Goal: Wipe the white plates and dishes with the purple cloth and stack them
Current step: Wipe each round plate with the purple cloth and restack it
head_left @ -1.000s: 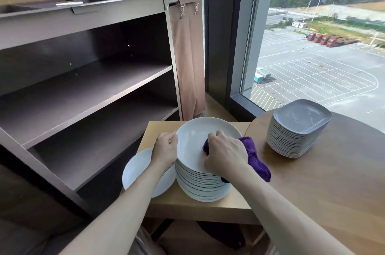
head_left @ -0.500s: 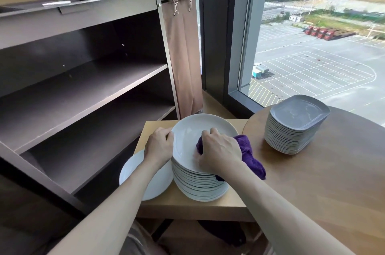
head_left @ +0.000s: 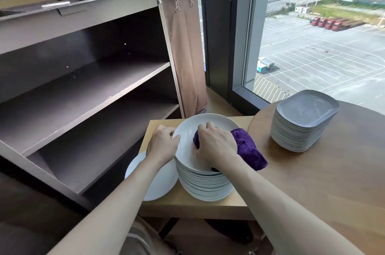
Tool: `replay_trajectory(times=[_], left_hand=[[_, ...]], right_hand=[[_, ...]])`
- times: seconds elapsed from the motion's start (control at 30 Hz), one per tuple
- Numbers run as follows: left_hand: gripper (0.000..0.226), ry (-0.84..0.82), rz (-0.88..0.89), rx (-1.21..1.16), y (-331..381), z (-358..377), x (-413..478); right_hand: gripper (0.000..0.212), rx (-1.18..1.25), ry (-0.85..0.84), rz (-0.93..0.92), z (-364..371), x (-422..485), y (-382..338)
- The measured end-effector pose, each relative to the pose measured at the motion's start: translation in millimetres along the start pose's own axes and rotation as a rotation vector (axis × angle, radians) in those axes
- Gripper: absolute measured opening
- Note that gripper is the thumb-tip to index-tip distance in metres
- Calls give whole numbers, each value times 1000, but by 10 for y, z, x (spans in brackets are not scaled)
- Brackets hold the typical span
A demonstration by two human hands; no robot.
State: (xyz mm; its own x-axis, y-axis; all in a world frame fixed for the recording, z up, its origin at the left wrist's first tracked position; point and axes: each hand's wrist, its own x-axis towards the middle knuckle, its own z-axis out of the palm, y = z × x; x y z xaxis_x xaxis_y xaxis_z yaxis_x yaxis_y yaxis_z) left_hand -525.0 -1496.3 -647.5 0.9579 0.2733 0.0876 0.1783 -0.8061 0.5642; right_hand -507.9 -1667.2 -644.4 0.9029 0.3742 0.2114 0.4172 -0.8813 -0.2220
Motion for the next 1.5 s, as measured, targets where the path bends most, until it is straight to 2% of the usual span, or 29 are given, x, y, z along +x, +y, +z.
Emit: replay_trajectory(times=[0.13, 0.27, 0.43, 0.63, 0.83, 1.0, 1.13, 1.33, 1.5], left_hand=[[29, -11, -74, -36, 182, 7, 153], [18, 6, -109, 106, 246, 7, 236], [18, 6, -125, 87, 172, -4, 246], [39, -38, -122, 173, 185, -34, 266], [19, -88, -61, 180, 154, -170, 270], [6, -91, -38, 8, 115, -298, 185], [19, 0, 10, -83, 0, -389, 44], [20, 215, 16, -271, -347, -554, -158], [22, 383, -104, -391, -607, -625, -273]], right_hand=[[27, -30, 16, -9, -1, -20, -7], [27, -21, 5, -7, -3, -23, 5], [26, 12, -22, -14, -6, 4, 18], [23, 48, -1, -13, -39, -5, 25], [26, 100, 35, 2, -74, -25, 38], [29, 126, 91, 25, -93, -92, 67], [30, 124, 144, 27, -111, -158, 88], [36, 219, 277, 43, -123, -208, 122], [36, 269, 326, 31, -121, -271, 150]])
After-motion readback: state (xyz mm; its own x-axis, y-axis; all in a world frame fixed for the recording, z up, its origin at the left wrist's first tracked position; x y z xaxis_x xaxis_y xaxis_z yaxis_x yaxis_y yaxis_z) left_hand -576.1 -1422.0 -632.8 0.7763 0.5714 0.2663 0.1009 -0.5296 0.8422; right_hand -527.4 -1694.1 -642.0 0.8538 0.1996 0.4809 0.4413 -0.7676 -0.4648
